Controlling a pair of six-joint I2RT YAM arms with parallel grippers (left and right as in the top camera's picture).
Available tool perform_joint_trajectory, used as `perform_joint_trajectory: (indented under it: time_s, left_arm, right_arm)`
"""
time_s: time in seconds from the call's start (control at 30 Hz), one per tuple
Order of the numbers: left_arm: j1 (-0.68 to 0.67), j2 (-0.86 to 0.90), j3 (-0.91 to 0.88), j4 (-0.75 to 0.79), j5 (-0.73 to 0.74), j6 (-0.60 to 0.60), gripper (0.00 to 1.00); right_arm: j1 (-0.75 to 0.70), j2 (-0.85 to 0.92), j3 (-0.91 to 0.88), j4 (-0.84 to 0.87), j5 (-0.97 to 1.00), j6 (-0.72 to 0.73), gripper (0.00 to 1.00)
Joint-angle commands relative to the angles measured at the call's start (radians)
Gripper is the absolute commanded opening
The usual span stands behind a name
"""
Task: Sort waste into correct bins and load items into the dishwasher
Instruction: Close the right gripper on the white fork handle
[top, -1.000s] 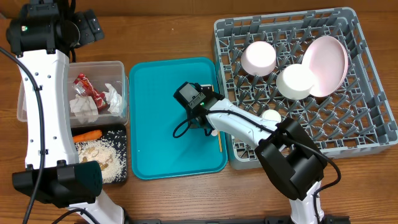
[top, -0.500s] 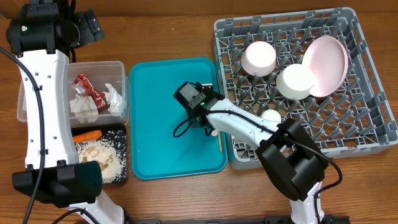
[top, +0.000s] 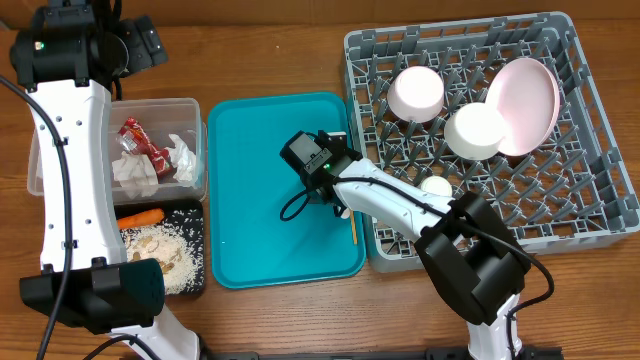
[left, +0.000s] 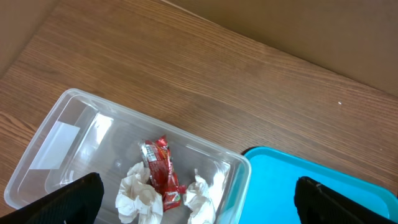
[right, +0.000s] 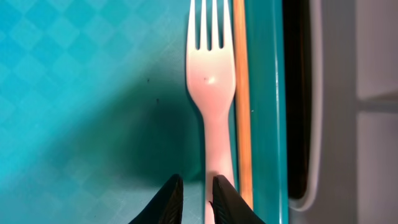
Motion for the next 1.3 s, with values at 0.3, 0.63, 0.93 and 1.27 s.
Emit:
perform_joint_trajectory:
  time_s: [0.3, 0.63, 0.93, 1.27]
  left_arm:
    - [0.0, -0.015, 0.024, 0.001, 0.008, -0.009, 1.0]
    - [0.0, -0.015, 0.024, 0.001, 0.008, -0.009, 1.0]
    - [0.0, -0.015, 0.024, 0.001, 0.008, -0.009, 1.0]
    - [0.0, -0.015, 0.024, 0.001, 0.008, -0.009, 1.0]
  right_arm:
    - [-0.005, -0.046, 0.003, 0.001, 0.037, 0.0, 0.71]
    - [-0.021, -0.046, 0.0, 0.019, 0.039, 0.0, 0.68]
    - [-0.024, -0.046, 0.0, 0.023, 0.032, 0.0, 0.56]
    - [-0.024, -0.046, -0.009, 0.053, 0.032, 0.0, 0.45]
